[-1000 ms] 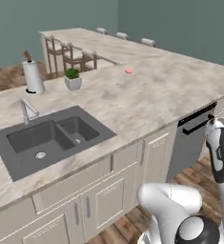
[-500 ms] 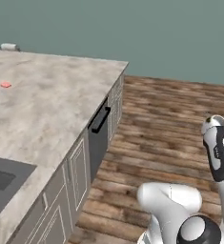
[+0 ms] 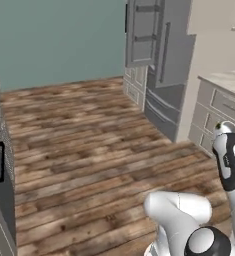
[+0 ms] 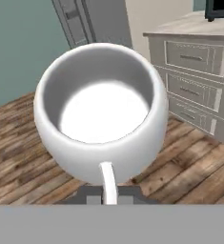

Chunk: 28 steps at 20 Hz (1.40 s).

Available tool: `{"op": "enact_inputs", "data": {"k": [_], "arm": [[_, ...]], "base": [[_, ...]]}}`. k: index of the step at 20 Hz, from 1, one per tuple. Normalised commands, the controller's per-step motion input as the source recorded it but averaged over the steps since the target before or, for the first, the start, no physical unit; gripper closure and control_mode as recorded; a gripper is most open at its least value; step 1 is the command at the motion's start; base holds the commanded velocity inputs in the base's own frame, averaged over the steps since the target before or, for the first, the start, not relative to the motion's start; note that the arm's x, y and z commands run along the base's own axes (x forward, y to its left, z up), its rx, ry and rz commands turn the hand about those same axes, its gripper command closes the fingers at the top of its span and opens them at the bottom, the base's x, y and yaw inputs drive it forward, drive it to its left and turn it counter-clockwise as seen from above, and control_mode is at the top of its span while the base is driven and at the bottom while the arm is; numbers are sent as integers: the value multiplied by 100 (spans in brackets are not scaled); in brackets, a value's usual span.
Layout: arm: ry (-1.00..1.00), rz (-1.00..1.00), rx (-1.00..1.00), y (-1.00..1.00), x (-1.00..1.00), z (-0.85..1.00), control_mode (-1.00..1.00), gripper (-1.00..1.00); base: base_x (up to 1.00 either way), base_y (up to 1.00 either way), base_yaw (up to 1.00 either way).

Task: Move the mug from next to the sink to the open cabinet. Then, move the bowl with the potato to the fridge to clear the area for faucet cleaning.

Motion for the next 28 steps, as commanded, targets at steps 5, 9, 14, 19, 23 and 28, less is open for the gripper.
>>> {"op": "enact_inputs", "data": {"k": [5,9,14,19,23,28], "arm": [[0,0,0,0,0,0,100,100],[0,0,0,0,0,0,100,100],[0,0,0,0,0,0,100,100],[0,0,0,0,0,0,100,100],[0,0,0,0,0,0,100,100],[0,0,0,0,0,0,100,100]], "base": [[52,88,-63],[100,100,-31],[100,84,-47],[100,47,-59],[100,19,-59],[100,28,-48]]}}
